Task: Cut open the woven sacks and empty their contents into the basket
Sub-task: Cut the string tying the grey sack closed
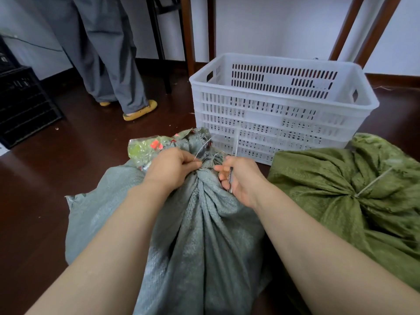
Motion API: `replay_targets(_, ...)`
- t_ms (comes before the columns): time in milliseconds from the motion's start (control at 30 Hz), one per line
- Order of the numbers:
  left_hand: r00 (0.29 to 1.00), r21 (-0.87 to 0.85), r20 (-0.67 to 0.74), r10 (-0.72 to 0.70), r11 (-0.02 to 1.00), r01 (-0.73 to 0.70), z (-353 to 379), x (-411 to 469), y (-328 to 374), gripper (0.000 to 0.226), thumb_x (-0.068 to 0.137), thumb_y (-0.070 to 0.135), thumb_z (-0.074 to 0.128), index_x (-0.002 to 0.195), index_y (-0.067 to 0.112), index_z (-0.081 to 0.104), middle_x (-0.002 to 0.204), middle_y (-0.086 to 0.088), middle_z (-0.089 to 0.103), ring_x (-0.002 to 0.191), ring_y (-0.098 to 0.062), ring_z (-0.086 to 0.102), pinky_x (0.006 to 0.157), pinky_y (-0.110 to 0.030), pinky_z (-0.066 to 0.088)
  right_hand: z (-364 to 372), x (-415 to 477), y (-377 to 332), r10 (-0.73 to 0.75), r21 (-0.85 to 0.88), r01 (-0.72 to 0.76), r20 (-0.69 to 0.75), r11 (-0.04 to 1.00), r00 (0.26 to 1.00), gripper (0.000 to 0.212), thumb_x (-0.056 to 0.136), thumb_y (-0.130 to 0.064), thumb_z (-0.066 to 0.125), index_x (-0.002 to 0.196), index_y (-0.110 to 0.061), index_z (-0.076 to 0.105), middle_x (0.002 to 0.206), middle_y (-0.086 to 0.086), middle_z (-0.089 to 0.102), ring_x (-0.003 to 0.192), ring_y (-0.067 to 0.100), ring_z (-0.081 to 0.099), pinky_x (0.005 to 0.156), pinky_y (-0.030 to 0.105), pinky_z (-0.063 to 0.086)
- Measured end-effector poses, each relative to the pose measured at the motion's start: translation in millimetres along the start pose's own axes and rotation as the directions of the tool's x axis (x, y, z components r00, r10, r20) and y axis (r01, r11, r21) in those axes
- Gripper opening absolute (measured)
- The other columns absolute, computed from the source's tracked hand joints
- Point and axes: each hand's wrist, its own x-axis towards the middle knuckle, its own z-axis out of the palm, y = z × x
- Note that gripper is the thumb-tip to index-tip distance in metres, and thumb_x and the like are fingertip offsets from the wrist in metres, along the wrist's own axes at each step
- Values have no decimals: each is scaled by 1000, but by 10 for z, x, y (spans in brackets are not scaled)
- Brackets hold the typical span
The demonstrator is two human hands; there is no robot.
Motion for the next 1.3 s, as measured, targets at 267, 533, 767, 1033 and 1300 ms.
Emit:
replay_targets(267, 989, 44, -133, 69, 997, -64, -220, 0, 331, 34, 88, 26, 66, 60, 7, 63, 53, -6, 52, 55, -23, 48, 60, -32, 37, 17, -158, -55, -243, -320, 226, -14, 920, 970, 41, 65, -11, 86, 89, -10, 53, 84, -2, 56, 72, 7, 54, 65, 19, 46)
replay_targets(533, 938, -16, -331, 102, 993, -114, -621, 68, 865, 27, 87, 32, 67, 83, 7, 76, 77, -14, 70, 77, -28, 65, 73, -32, 51, -112, -450, -749, -329, -168, 336, 69, 927, 942, 28, 75, 5, 71, 77, -11, 49, 64, -3, 50, 29, -4, 44, 32, 11, 33)
replay_targets(767, 955, 234, 289, -62, 972, -7, -246, -84, 612, 33, 69, 44, 69, 97, 28, 71, 100, -2, 57, 111, -25, 48, 91, -30, 37, -170, -198, -121, -65, -398, 88, 70, 913, 995, 36, 79, 5, 65, 110, -13, 67, 54, 3, 44, 43, 11, 29, 39, 20, 21)
replay_targets(1033, 875, 375, 461, -149, 926, -40, -287, -115, 372, 100, 55, 50, 85, 142, 28, 41, 138, 5, 50, 135, -20, 39, 118, -43, 12, -97, -87, -118, -21, -263, 45, 94, 964, 995, 26, 65, -6, 67, 84, -19, 79, 74, 19, 62, 58, 24, 36, 59, 30, 36)
replay_targets(1300, 995, 282, 92, -28, 959, 1, -264, -163, 332, 27, 58, 28, 81, 78, 17, 66, 70, 0, 63, 81, -26, 61, 72, -31, 40, -65, -103, -234, -147, -296, 217, 240, 930, 959, 27, 66, -5, 69, 86, -23, 76, 108, 13, 70, 69, 16, 50, 68, 33, 48)
